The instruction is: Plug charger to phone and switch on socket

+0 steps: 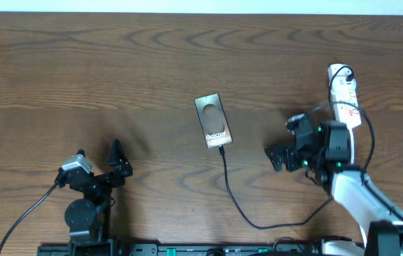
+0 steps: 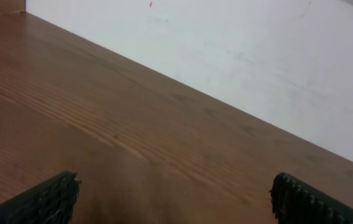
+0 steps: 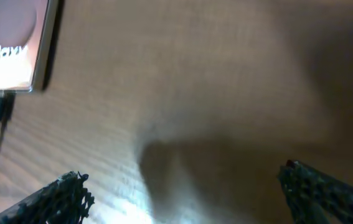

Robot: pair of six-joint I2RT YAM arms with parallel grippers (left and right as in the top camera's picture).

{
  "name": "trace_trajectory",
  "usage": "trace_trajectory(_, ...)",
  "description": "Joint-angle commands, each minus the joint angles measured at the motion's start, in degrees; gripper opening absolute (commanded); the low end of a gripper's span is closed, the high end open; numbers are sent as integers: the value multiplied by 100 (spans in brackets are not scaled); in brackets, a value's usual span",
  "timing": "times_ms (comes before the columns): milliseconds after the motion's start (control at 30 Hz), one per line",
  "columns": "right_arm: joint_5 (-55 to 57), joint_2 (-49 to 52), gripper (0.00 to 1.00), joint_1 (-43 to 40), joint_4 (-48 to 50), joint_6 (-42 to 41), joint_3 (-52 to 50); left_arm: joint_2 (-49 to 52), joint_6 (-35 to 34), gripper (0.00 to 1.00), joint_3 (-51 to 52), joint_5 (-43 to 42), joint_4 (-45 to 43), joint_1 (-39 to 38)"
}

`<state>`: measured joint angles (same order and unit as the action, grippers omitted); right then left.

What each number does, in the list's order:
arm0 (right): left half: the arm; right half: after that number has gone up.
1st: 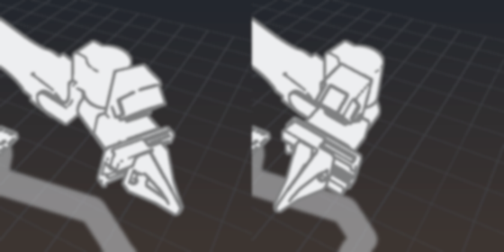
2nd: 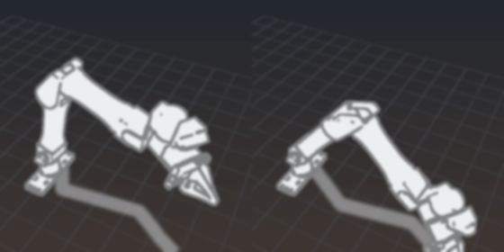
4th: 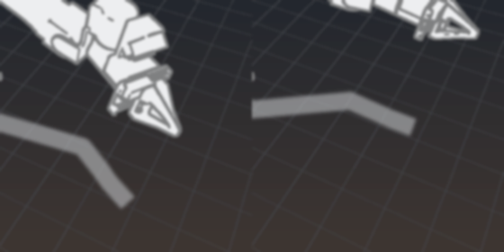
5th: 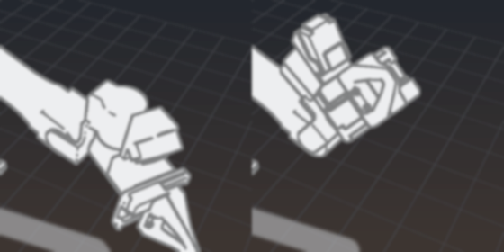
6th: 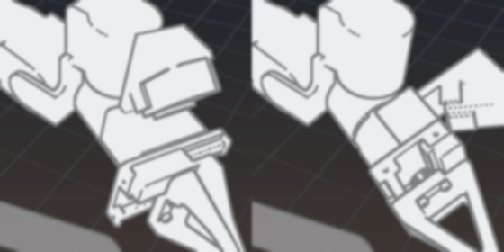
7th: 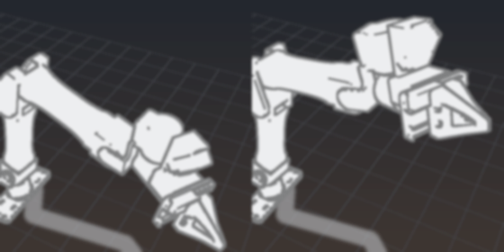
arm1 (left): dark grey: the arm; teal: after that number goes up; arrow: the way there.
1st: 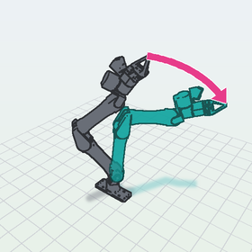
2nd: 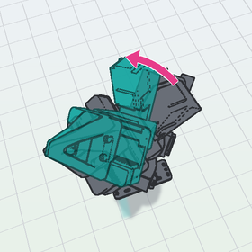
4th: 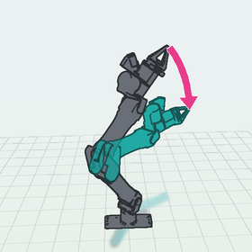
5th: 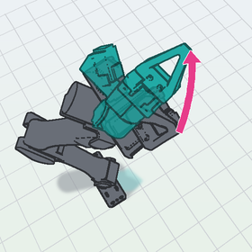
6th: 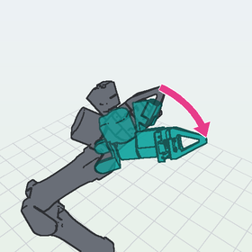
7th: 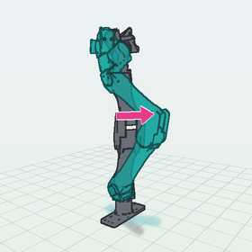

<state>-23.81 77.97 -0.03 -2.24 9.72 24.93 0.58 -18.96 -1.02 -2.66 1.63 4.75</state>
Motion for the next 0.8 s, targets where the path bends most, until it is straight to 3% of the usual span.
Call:
trace_trajectory(0,-96,-435,99,90,584,-116,-546,-35,136,98,79,98,240,-22)
trace_trajectory(200,-42,-1126,99,87,1987,-389,-1716,-35,136,98,79,98,240,-24)
trace_trajectory(400,-7,-1650,99,87,2774,-546,-2430,-35,136,98,79,98,240,-22)
trace_trajectory(767,413,-3191,99,87,1550,-647,-2465,-35,136,98,79,98,240,-24)
